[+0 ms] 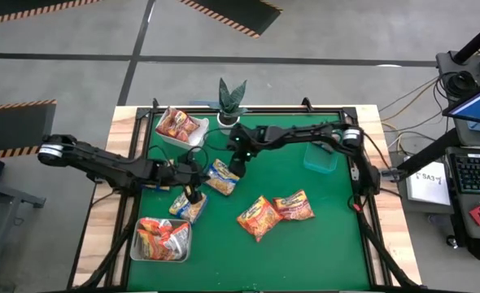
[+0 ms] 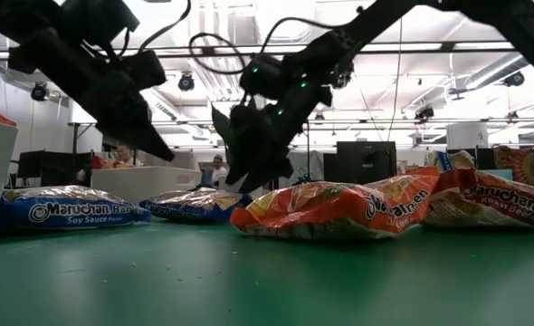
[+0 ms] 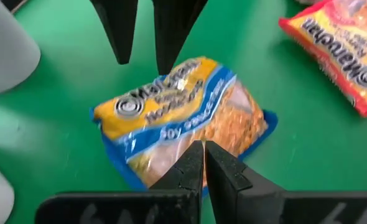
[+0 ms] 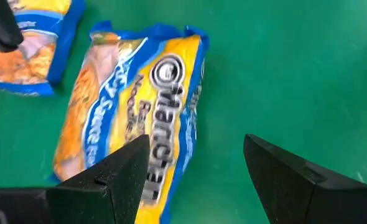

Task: Sort Maruchan noodles
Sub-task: Put the blue noodle pack into the blue bin

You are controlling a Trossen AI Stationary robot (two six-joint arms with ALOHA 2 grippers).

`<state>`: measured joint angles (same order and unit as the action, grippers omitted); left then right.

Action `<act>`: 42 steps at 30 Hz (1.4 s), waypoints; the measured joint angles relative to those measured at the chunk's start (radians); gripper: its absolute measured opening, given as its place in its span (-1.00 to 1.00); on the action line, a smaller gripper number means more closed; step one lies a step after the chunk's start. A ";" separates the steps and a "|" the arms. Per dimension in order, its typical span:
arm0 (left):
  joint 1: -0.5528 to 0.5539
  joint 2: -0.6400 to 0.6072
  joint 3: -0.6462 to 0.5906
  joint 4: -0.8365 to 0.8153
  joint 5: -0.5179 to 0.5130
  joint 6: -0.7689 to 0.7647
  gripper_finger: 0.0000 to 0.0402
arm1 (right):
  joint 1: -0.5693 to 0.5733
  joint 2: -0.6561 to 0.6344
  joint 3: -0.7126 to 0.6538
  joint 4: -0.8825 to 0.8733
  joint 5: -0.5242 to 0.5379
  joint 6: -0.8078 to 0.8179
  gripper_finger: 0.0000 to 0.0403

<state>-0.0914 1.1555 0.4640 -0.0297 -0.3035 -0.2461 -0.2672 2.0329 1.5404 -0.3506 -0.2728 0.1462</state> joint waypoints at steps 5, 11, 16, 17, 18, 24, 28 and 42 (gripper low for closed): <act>0.000 0.037 -0.007 0.012 -0.002 -0.004 -1.00 | -0.002 0.043 0.046 -0.021 -0.064 0.009 0.24; 0.000 0.116 -0.010 0.048 -0.003 -0.007 -1.00 | -0.004 0.057 0.054 -0.021 -0.120 0.021 0.24; 0.000 0.200 -0.001 0.071 -0.004 -0.020 -1.00 | -0.004 0.070 0.053 0.012 -0.123 0.029 0.24; 0.000 0.221 0.007 0.076 -0.005 -0.024 -1.00 | -0.004 0.072 0.054 0.017 -0.127 0.030 0.24; 0.000 0.239 0.012 0.087 -0.005 -0.025 -1.00 | -0.004 0.072 0.053 0.019 -0.130 0.038 0.24; 0.002 0.339 0.042 0.107 -0.035 -0.026 -1.00 | 0.005 0.111 0.055 0.078 -0.148 0.040 0.24; 0.003 0.388 0.072 0.115 -0.045 -0.026 -1.00 | 0.010 0.131 0.056 0.105 -0.180 0.032 0.23; 0.005 0.362 0.084 0.151 -0.053 0.026 -1.00 | 0.014 0.124 0.055 0.092 -0.188 0.010 -0.41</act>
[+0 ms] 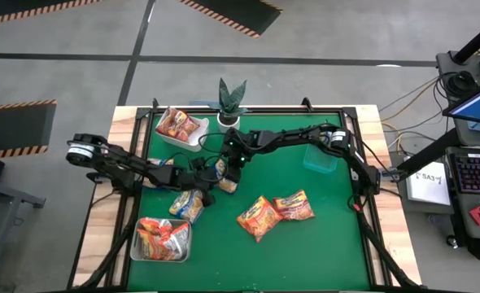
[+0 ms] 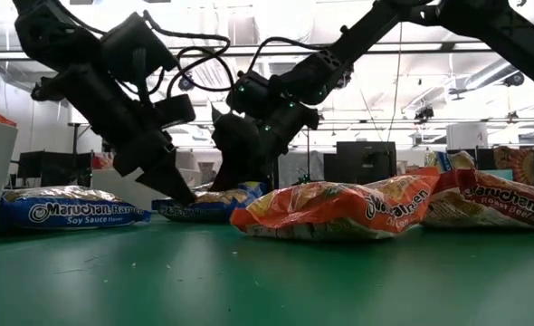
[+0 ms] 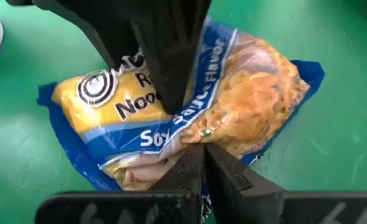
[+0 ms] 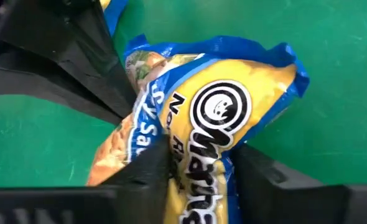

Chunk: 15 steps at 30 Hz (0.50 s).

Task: Sort Maruchan noodles
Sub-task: Put the blue noodle pack into the blue bin

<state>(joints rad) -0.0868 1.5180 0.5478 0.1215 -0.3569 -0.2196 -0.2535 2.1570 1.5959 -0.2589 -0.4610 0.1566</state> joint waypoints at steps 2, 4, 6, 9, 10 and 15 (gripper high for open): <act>0.000 -0.011 0.000 0.003 0.000 0.002 -1.00 | 0.000 -0.003 0.000 -0.005 -0.007 0.000 -0.58; 0.000 -0.030 0.000 0.001 0.000 0.006 -1.00 | 0.000 -0.008 0.000 -0.009 -0.032 -0.004 -0.70; -0.002 -0.059 0.000 0.002 0.000 0.019 -1.00 | 0.000 -0.018 0.000 -0.031 -0.045 -0.020 -0.81; -0.003 -0.125 0.000 0.006 -0.002 0.055 -1.00 | 0.000 -0.047 0.000 -0.079 -0.045 -0.053 -0.88; -0.003 -0.151 0.000 0.006 -0.002 0.070 -1.00 | 0.000 -0.060 0.000 -0.100 -0.045 -0.066 -0.89; -0.004 -0.291 0.000 0.012 -0.003 0.134 -1.00 | 0.000 -0.149 -0.028 -0.189 -0.039 -0.117 -0.89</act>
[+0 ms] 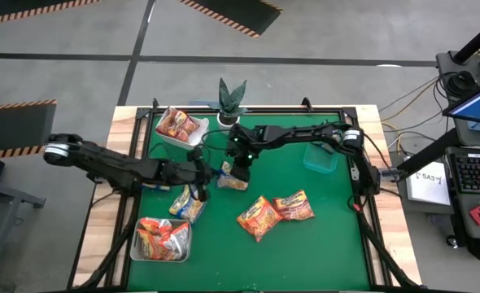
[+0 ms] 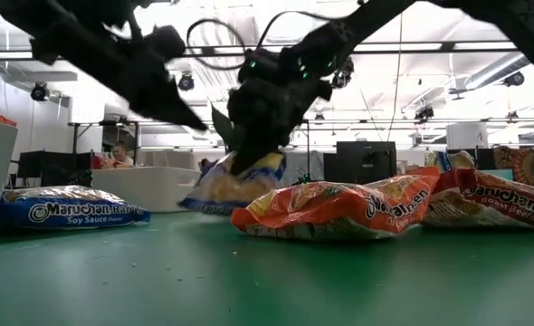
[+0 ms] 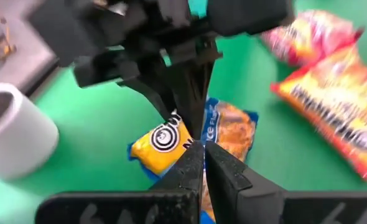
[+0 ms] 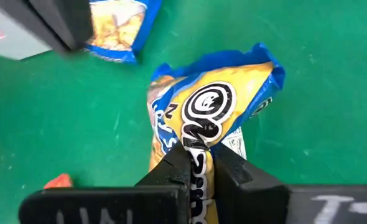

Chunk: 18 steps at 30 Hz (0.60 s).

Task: Sort Maruchan noodles
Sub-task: Put the blue noodle pack into the blue bin

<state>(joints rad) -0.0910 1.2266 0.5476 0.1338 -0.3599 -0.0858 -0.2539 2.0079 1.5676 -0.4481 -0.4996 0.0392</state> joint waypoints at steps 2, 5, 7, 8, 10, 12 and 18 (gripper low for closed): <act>0.000 -0.051 0.000 0.002 -0.001 0.013 -1.00 | 0.001 -0.056 -0.034 -0.015 0.010 -0.008 -0.89; 0.000 -0.114 0.000 0.005 -0.001 0.034 -1.00 | 0.006 -0.166 -0.102 -0.026 0.067 -0.011 -0.89; 0.000 -0.145 0.000 0.005 -0.006 0.048 -1.00 | 0.008 -0.252 -0.153 -0.045 0.140 -0.012 -0.89; 0.000 -0.154 0.000 0.008 -0.018 0.055 -1.00 | 0.013 -0.297 -0.180 -0.056 0.189 -0.013 -0.89; 0.000 -0.165 0.000 0.015 -0.053 0.071 -1.00 | 0.020 -0.392 -0.234 -0.085 0.297 -0.011 -0.89; 0.000 -0.166 0.000 0.016 -0.092 0.081 -1.00 | 0.028 -0.489 -0.288 -0.120 0.408 -0.018 -0.89; 0.001 -0.155 0.000 0.018 -0.139 0.108 -1.00 | 0.034 -0.762 -0.421 -0.275 0.630 -0.036 -0.89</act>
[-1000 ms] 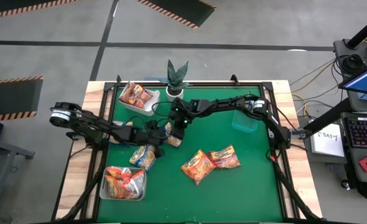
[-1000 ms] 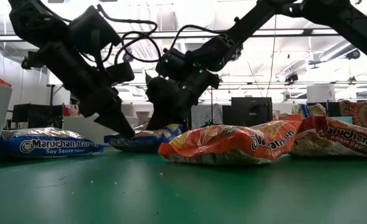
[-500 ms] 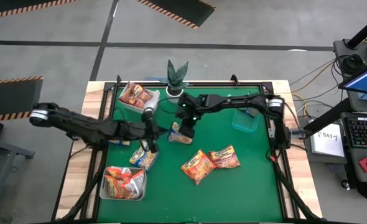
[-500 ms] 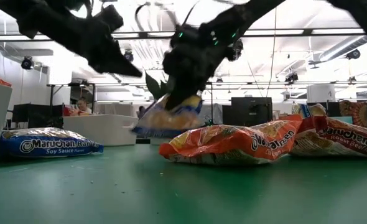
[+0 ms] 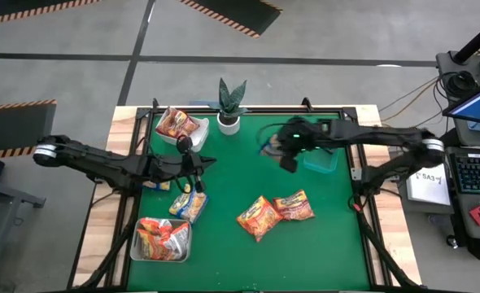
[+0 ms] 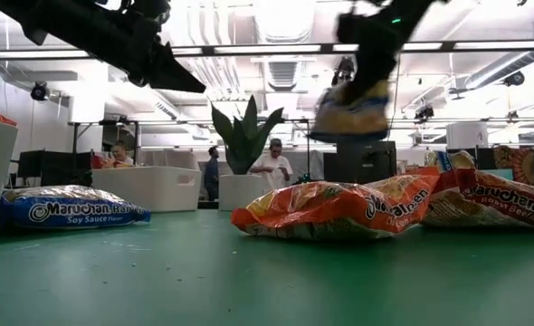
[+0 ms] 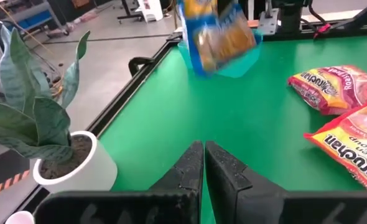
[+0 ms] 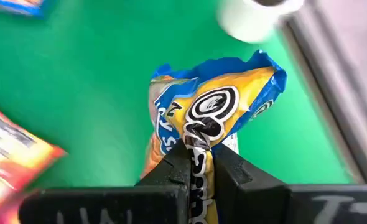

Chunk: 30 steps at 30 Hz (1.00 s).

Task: Sort Maruchan noodles
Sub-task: Put the blue noodle pack into the blue bin

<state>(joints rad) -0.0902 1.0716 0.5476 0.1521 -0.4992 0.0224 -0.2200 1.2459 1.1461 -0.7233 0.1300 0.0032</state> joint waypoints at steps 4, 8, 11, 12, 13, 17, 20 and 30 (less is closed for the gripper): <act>0.000 0.011 0.000 0.006 0.000 -0.001 -1.00 | -0.001 -0.157 -0.069 -0.097 0.155 0.008 -0.89; 0.000 0.027 0.000 0.020 0.000 -0.005 -1.00 | -0.001 -0.286 -0.117 -0.151 0.235 0.008 -0.89; 0.000 0.039 0.000 0.034 0.000 -0.005 -1.00 | -0.001 -0.359 -0.160 -0.170 0.293 -0.025 -0.89; 0.000 0.043 0.000 0.036 0.000 -0.005 -1.00 | -0.001 -0.377 -0.176 -0.184 0.309 -0.044 -0.89; 0.000 0.046 0.000 0.039 0.000 -0.005 -1.00 | -0.001 -0.392 -0.194 -0.202 0.325 -0.065 -0.89; 0.000 0.057 0.000 0.042 0.000 -0.009 -1.00 | -0.001 -0.416 -0.274 -0.273 0.345 -0.133 -0.89; 0.000 0.070 0.000 0.051 0.000 -0.009 -1.00 | 0.000 -0.408 -0.343 -0.286 0.417 -0.147 -0.89; 0.000 0.131 0.000 0.097 0.001 -0.010 -1.00 | -0.001 -0.318 -0.472 -0.192 0.576 -0.179 -0.89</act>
<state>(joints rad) -0.0898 1.2029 0.5476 0.2496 -0.4984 0.0128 -0.2211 0.9280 0.6743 -0.9148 0.7063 -0.1763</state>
